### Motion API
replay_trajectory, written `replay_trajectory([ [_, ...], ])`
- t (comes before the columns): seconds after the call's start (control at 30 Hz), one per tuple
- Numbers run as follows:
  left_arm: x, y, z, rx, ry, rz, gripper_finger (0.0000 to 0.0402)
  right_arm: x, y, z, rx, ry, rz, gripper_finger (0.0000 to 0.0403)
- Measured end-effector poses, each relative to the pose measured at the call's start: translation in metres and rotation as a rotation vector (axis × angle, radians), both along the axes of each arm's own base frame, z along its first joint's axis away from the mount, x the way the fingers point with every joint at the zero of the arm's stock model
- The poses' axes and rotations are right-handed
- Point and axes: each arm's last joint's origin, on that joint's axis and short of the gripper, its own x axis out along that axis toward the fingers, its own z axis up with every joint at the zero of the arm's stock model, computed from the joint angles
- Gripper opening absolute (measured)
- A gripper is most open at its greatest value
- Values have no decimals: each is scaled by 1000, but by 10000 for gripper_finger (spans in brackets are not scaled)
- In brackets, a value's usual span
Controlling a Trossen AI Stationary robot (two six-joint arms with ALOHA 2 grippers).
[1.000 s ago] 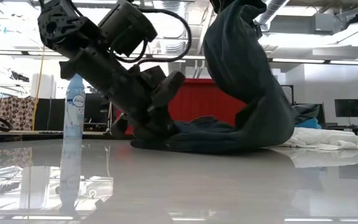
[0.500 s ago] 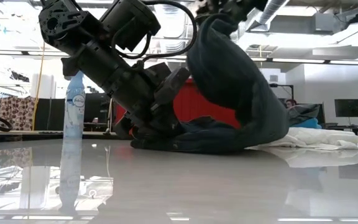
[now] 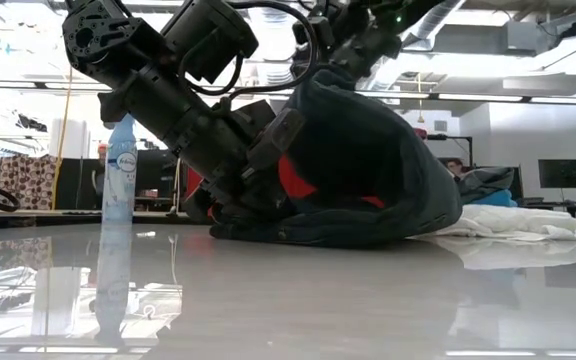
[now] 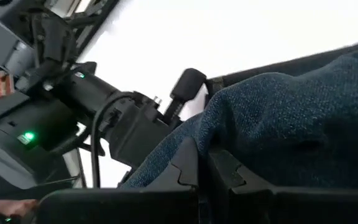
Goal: Fold laundry
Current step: Fold the blue pants
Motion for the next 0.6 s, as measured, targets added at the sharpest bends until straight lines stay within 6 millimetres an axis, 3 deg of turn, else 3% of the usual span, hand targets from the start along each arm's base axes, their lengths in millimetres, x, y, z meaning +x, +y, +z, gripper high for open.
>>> replay_trajectory([
  [0.47, 0, 0, -1, 5, 19, -39, 0, 21, -9, -33, -29, -17, 46, 30],
  [0.6, 0, 0, -1, 1, 20, -43, 0, 26, -14, -46, -50, 16, 19, 65],
])
